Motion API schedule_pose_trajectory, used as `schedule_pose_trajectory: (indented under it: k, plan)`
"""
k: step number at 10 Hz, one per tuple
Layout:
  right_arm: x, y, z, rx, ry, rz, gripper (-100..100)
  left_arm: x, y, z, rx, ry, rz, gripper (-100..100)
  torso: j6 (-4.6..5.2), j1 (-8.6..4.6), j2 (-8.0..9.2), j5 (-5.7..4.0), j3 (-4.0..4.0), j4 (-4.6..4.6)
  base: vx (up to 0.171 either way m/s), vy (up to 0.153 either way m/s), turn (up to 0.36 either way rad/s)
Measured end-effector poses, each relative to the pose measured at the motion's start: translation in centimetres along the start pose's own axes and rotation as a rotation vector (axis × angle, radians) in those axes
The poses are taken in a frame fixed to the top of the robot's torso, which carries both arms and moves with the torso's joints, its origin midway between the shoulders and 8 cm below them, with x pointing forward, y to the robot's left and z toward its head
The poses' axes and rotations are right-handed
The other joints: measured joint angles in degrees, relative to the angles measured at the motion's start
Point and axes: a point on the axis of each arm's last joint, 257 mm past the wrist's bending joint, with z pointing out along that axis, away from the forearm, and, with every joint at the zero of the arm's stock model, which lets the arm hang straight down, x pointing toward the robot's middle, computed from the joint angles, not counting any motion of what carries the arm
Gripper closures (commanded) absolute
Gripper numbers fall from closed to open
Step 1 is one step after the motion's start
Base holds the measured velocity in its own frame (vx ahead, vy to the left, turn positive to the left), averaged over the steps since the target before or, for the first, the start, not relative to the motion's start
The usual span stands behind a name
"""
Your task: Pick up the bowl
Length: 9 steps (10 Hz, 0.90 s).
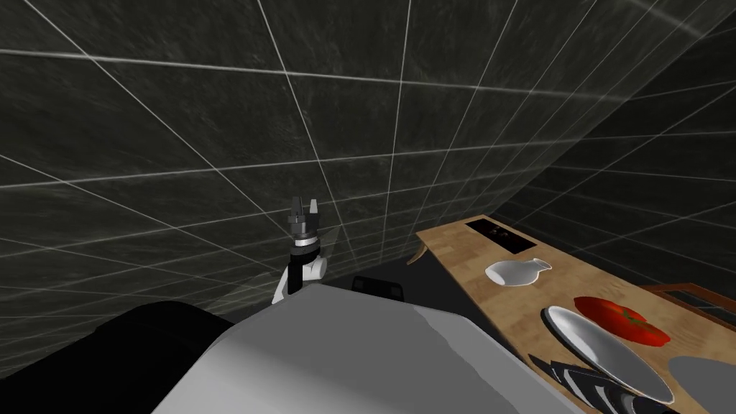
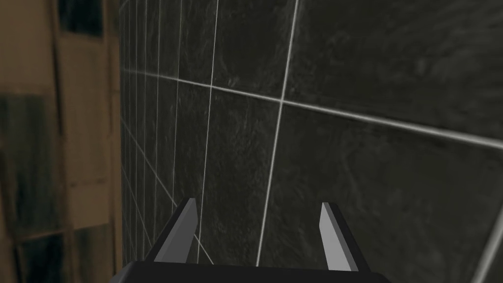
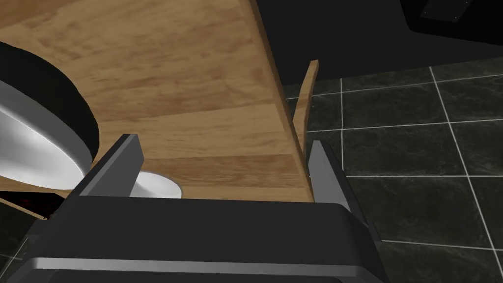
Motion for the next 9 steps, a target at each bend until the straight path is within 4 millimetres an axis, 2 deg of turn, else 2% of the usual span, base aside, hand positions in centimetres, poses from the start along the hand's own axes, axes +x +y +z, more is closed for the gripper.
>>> schedule_pose_trajectory:
  k: [1,3,6,9]
  plan:
    - [0.4,-1.4,0.1,0.027,0.022,-0.011,-100,0.0,0.0,0.0,0.0,0.0,0.0,0,-0.01,-0.07,-0.05,-0.02,-0.03,-0.01,0.036,-0.046,0.054]
    - [0.7,-3.1,-0.5,0.062,0.053,-0.041,-100,0.0,0.0,0.0,0.0,0.0,0.0,0,0.01,-0.06,0.0,-0.02,0.0,0.0,0.032,-0.06,0.094]
    - [1.3,-6.5,-1.1,0.127,0.112,-0.072,-100,0.0,0.0,0.0,0.0,0.0,0.0,0,0.02,-0.25,-0.07,-0.07,-0.04,-0.02,0.041,-0.095,0.095]
    - [2.5,-7.6,-1.4,0.153,0.16,-0.085,-100,0.0,0.0,0.0,0.0,0.0,0.0,0,0.04,-0.19,0.02,-0.07,0.01,0.0,0.026,-0.087,0.035]
